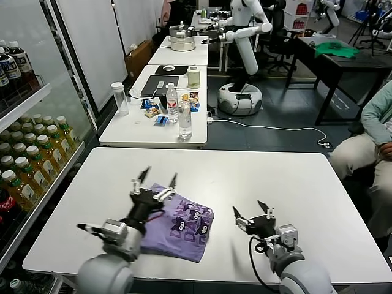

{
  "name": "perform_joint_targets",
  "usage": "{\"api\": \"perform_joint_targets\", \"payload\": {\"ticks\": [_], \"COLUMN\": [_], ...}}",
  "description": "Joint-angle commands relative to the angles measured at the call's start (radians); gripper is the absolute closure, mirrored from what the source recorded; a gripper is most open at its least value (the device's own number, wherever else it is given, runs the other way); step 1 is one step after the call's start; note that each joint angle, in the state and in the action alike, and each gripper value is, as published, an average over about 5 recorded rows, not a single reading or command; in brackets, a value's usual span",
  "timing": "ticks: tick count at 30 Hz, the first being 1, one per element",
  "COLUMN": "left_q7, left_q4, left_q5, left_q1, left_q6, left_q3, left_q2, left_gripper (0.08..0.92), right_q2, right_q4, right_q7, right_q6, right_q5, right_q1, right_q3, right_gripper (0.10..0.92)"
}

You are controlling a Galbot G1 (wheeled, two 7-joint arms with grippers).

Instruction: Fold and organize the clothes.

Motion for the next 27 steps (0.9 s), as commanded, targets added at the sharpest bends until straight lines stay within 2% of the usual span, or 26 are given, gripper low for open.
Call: {"api": "perform_joint_targets", "payload": {"ticks": [1, 8, 14, 19, 27], "left_q7": [0.014, 0.023, 0.025, 0.024, 0.021], "left_q4": [-0.008, 0.035, 0.052, 0.065, 0.073], "left_q5": [0.051, 0.090, 0.098, 0.101, 0.101], "left_q1": [0.037, 0.051, 0.047, 0.050, 0.061], "left_q6": [-0.084, -0.121, -0.133, -0.146, -0.160], "left_q3": [-0.159, -0.134, -0.128, -0.132, -0.132], "left_q2": [0.075, 0.054, 0.049, 0.050, 0.045], "left_gripper": [0.192, 0.177, 0.177, 0.177, 0.177], "right_q2": [0.094, 0.146, 0.183, 0.186, 0.176], "right_q4": [-0.052, -0.099, -0.141, -0.131, -0.118], "right_q7": [0.179, 0.347, 0.387, 0.359, 0.319], "right_q6": [-0.001, 0.003, 0.026, 0.022, 0.011], "right_q5": [0.347, 0.412, 0.457, 0.468, 0.403], "right_q1": [0.105, 0.110, 0.126, 0.112, 0.110], "right_q3": [-0.213, -0.230, -0.215, -0.251, -0.276], "right_gripper": [0.203, 0.203, 0.203, 0.218, 0.430]}}
